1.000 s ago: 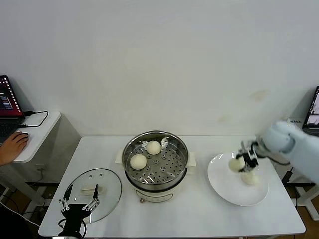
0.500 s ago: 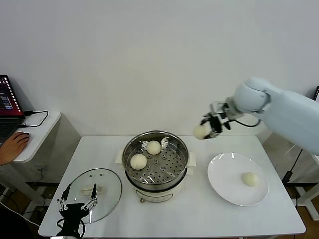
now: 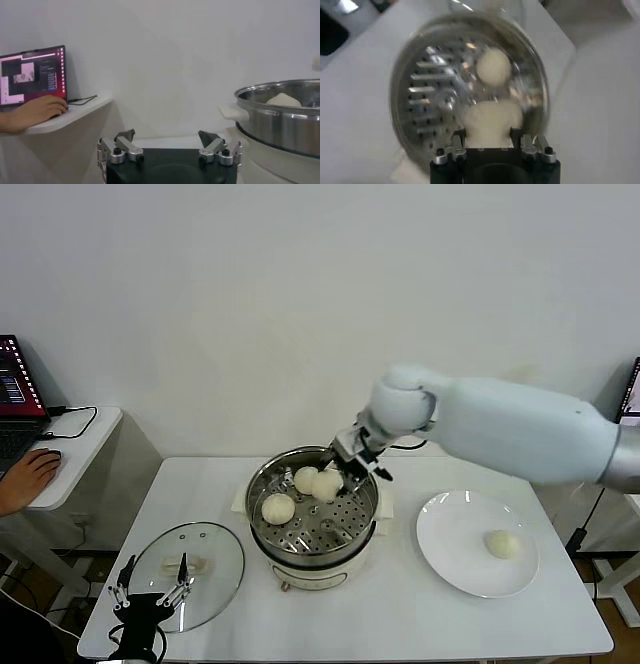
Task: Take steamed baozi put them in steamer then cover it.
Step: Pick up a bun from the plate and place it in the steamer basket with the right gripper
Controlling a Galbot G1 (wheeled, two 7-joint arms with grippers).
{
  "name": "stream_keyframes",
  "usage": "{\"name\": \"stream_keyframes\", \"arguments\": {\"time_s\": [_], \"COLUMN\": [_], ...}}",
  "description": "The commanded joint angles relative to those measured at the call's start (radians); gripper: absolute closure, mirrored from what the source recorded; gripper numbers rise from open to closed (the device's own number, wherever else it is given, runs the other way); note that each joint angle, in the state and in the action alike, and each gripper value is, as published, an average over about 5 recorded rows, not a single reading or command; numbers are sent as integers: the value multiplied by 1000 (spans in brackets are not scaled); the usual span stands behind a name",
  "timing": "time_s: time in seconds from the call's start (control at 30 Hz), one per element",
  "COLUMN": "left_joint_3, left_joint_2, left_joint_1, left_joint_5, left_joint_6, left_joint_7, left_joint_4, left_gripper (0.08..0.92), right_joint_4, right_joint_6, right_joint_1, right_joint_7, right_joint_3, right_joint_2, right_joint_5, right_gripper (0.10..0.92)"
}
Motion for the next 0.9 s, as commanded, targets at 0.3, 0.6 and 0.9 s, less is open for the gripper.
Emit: {"name": "stream_keyframes", "arguments": {"time_s": [0.3,0.6,0.9], "left_joint_3": [-7,-3,-3], "left_joint_2": [-11,-14,-10], "left_joint_1": [10,7,1], "left_joint_5": [0,0,0], "left_joint_6": [-15,-17,-14], "left_joint_7": [-5,-7,-7], "left_joint_4": [0,6,7], "left_gripper": [177,177,177], "right_joint_4": [8,50,32], "right_joint_6": [298,333,340], "right_joint_1": [-25,-32,-32], "right_joint_7": [15,7,50], "right_joint_3": [-89,-102,-78], "right_joint_2": [120,87,61], "right_joint_5": [-225,-268,-259], "right_gripper": [448,448,349]}}
